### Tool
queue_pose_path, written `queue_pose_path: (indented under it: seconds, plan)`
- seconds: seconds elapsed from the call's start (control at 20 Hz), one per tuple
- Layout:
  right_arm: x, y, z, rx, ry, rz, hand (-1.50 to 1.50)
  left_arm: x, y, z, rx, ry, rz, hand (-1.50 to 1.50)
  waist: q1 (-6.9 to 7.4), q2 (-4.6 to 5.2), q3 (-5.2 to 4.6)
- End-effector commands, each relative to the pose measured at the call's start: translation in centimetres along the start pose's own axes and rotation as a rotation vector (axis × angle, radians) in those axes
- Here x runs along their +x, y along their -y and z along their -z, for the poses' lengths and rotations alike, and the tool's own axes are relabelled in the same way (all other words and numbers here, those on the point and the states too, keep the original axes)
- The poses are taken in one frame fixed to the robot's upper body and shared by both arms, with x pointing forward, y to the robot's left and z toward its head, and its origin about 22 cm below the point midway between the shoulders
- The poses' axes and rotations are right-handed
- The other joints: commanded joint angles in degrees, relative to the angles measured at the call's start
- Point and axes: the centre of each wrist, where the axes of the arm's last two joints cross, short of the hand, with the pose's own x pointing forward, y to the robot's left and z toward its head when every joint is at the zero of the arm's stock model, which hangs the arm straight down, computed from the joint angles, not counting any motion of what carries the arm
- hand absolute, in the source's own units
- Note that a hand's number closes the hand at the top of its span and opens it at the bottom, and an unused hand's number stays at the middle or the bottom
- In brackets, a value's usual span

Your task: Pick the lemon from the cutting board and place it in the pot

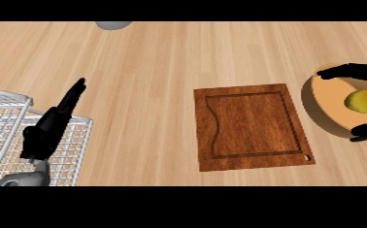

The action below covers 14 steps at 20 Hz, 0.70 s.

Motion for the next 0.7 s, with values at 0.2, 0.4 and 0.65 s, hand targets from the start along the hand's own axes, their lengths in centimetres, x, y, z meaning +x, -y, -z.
queue_pose_path:
  seconds: [0.2,0.4,0.65]
  plan:
    - [-2.3,2.2,0.2,-0.337,0.05,0.414,-1.5,-2.0,5.1,0.0,-0.141,-0.141,-0.189,0.0,-2.13,1.16,-1.98]
    - [-2.8,5.7,-0.7,-0.504,0.071,0.523,-1.5,-1.7,5.5,0.1,-0.152,-0.144,-0.175,0.0,-1.3,1.49,-1.91]
    - [-4.3,8.0,-4.8,-0.562,0.064,0.634,-1.5,-1.4,5.9,0.1,-0.157,-0.142,-0.173,0.0,-1.12,1.75,-1.73]
